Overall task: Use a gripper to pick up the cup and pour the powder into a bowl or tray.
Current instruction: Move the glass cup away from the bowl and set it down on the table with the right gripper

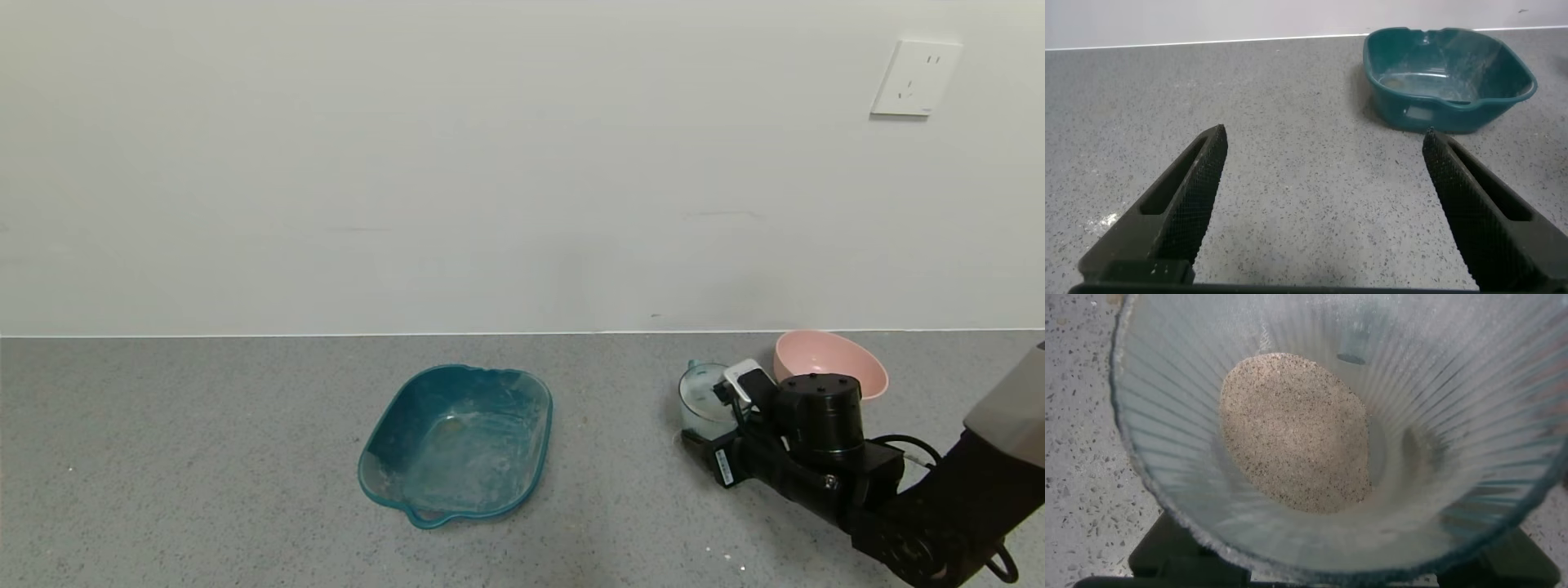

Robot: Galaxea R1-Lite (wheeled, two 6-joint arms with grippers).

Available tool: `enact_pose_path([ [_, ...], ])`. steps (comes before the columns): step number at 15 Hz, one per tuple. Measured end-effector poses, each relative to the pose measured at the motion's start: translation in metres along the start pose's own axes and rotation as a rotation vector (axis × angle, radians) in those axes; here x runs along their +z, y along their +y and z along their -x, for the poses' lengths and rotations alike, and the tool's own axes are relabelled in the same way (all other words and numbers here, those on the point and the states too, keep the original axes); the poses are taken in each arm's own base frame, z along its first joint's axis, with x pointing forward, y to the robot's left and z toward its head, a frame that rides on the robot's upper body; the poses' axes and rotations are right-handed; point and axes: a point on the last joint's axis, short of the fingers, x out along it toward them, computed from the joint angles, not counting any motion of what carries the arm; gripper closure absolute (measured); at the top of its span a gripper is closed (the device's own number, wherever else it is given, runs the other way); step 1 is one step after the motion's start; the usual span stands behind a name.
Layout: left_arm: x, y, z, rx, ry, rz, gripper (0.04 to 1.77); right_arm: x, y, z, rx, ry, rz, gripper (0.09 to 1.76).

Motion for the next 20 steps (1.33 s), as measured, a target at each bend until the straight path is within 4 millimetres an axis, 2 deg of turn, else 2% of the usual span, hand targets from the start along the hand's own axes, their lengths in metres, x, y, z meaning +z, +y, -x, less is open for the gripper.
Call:
enact_pose_path([
  [15,0.0,0.0,0.0,0.0,0.0,0.0,0.09,-0.0042,0.0012,-0.0018,0.002,0.013,0.004,0.56],
  [20,0.0,0.0,0.0,0.0,0.0,0.0,0.09,-0.0049,0.0012,-0.0015,0.002,0.017,0.004,0.35],
])
